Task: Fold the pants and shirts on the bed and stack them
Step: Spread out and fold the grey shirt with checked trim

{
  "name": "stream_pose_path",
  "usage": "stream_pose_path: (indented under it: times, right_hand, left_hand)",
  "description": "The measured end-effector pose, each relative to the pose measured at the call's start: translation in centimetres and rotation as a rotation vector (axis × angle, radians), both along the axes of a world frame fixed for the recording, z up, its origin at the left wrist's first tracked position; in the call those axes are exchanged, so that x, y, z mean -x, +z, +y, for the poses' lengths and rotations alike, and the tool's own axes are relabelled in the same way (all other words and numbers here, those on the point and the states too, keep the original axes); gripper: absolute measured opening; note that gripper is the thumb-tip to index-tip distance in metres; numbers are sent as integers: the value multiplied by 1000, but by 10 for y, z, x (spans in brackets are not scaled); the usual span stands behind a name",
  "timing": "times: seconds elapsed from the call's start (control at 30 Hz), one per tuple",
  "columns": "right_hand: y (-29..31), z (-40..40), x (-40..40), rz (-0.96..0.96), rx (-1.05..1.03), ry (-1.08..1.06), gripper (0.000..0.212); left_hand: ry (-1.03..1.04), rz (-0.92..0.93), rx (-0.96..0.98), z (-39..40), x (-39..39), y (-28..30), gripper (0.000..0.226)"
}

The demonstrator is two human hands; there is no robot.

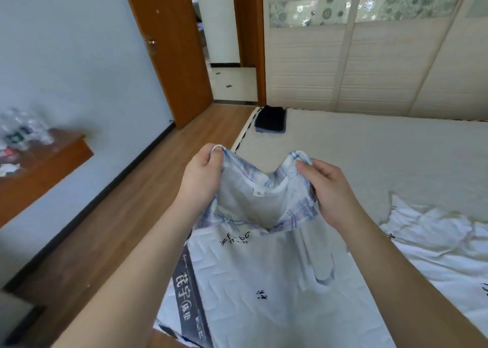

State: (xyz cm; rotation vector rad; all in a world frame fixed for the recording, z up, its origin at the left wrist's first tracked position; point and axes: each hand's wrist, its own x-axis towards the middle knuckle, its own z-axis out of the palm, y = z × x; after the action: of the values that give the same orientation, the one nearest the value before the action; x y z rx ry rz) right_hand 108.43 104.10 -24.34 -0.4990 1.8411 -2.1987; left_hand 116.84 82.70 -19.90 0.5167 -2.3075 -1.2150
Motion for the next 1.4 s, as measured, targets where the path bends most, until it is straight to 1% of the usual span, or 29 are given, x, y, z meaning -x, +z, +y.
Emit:
stream_pose_path:
  times: [0.1,0.2,0.27,0.33,0.43,0.6,0.7,0.77,0.87,1.0,1.13,1.27,1.33,1.4]
  right_hand:
    - [0,-33,-9,69,-75,80,60]
    - [2,-69,-25,174,-165,153,44]
    - [2,-96,-38,235,-212,193,37]
    - [3,-125,-52,265,-238,225,36]
    - [2,-172,-71,287,-240,242,36]
    - [-4,-259,-104,298,-199,223,43]
    - [-6,-309,-122,304,-184,224,48]
    - [-7,-336,-132,339,-204,221,44]
    - [-9,-365,-143,384,-248,233,36]
    - [-6,-394,-142,372,-266,221,38]
    - [-5,-417,-129,365,-260,228,41]
    - [-4,-445,-111,336,-221,252,42]
    - [-3,-462,-101,316,-207,256,41]
    - [-3,-482,-91,308,-210,264,40]
  left_hand:
    - [67,-27,-58,-25,-24,4,32]
    - [124,-83,-134,-53,-49,8,34]
    - [143,-117,-115,-76,-69,9,33]
    - [143,-109,-88,-102,-88,8,30]
    - [162,-62,-113,-146,-119,4,30]
    - [260,-3,-115,-229,-171,-8,35]
    - [328,-18,-50,-278,-195,-15,32]
    - [340,-45,-32,-303,-204,-17,37]
    - [339,-60,-27,-328,-209,-17,39]
    - [350,-7,-66,-357,-203,-17,35]
    - [385,-4,-176,-382,-184,-16,37]
    - [390,23,-325,-408,-162,-15,29]
    - [388,12,-360,-424,-154,-13,37]
    - [373,5,-436,-442,-146,-10,45]
